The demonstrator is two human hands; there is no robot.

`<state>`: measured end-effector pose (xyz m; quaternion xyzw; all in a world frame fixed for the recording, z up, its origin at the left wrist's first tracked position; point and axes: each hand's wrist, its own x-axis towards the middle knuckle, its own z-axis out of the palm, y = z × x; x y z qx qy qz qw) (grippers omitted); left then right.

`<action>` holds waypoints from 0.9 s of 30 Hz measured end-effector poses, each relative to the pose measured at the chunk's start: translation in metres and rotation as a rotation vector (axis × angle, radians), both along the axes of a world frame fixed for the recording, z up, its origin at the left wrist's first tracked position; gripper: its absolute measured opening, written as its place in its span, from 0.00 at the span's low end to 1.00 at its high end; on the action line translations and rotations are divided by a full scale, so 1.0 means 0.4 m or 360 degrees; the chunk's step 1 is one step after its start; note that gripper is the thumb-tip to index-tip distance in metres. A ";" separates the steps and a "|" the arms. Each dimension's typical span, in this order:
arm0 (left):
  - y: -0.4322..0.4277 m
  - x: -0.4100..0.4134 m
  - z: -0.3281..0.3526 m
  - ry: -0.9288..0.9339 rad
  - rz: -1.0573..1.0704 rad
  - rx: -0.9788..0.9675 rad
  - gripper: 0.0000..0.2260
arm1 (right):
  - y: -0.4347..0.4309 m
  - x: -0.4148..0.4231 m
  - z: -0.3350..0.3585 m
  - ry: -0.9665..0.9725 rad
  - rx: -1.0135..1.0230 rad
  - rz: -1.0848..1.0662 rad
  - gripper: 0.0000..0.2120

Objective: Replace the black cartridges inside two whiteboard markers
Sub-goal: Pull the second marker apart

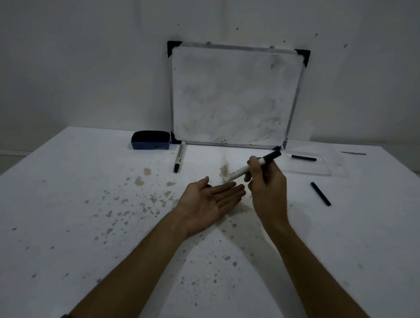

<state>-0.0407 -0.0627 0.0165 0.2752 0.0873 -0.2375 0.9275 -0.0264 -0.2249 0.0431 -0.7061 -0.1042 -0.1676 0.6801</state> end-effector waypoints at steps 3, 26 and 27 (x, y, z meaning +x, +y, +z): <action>0.008 0.005 -0.003 0.0061 0.0048 -0.0009 0.31 | 0.050 -0.049 -0.052 -0.0205 -0.0779 0.0196 0.12; 0.013 -0.009 0.032 -0.0142 -0.0057 0.0238 0.19 | 0.043 -0.027 -0.022 -0.0045 -0.0236 0.0046 0.05; 0.015 -0.010 0.033 -0.0150 -0.0077 0.0272 0.19 | 0.040 -0.023 -0.020 0.0003 -0.0218 0.0051 0.06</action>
